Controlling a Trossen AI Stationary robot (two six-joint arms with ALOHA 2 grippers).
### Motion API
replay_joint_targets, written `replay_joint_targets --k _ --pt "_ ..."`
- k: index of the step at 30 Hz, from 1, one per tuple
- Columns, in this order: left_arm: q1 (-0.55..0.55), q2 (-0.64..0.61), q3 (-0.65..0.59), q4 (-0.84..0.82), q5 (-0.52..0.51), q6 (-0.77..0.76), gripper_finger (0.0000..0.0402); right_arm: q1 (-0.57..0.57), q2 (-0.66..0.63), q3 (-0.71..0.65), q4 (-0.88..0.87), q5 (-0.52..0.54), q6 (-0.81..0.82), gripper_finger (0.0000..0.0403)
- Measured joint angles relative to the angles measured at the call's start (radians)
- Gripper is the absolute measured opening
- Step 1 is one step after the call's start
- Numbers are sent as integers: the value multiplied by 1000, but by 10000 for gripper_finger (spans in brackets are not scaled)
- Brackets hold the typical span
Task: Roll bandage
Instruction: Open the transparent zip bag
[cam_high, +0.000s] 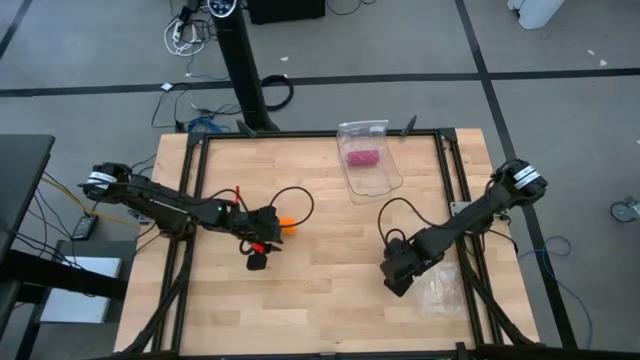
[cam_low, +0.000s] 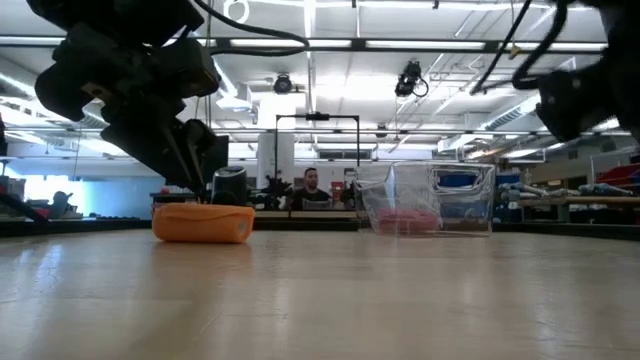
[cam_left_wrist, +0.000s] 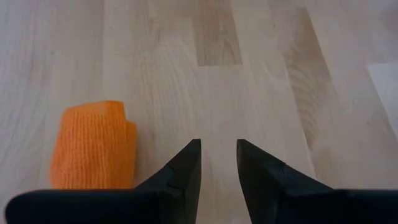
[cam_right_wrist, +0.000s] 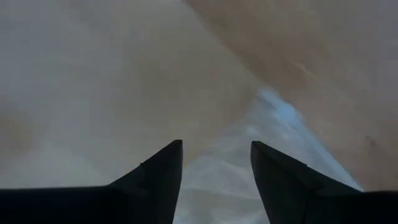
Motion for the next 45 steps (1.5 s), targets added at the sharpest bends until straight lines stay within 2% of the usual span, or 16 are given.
replay_joint_targets --k 5,9,12,17,20,23,27,31,37,42,45 --pt "0 0 0 -1 0 -13 108 5 108 0 -36 -77 1 190" --pt "0 0 0 2 0 -13 108 4 141 24 -40 -73 -49 158" --pt "0 1 0 2 -13 -9 108 -3 141 54 -40 9 -97 114" --pt "0 1 0 7 -35 -2 108 -76 129 105 -27 178 -210 45" --pt "0 1 0 6 -45 -1 108 -103 118 169 -95 205 -295 40" --pt "0 1 0 -9 -45 -1 108 -111 97 251 -246 224 -323 60" --pt "0 0 0 -16 -49 -3 108 -72 69 299 -475 135 -250 84" --pt "0 0 0 -23 -49 -34 108 -6 65 260 -596 9 -159 70" --pt "0 1 0 -23 -49 -59 108 108 66 129 -486 -116 -36 6" --pt "0 0 0 -23 -49 -63 108 189 66 28 -359 -223 74 9" --pt "0 0 0 -23 -49 -63 108 209 66 -11 -238 -231 104 3"
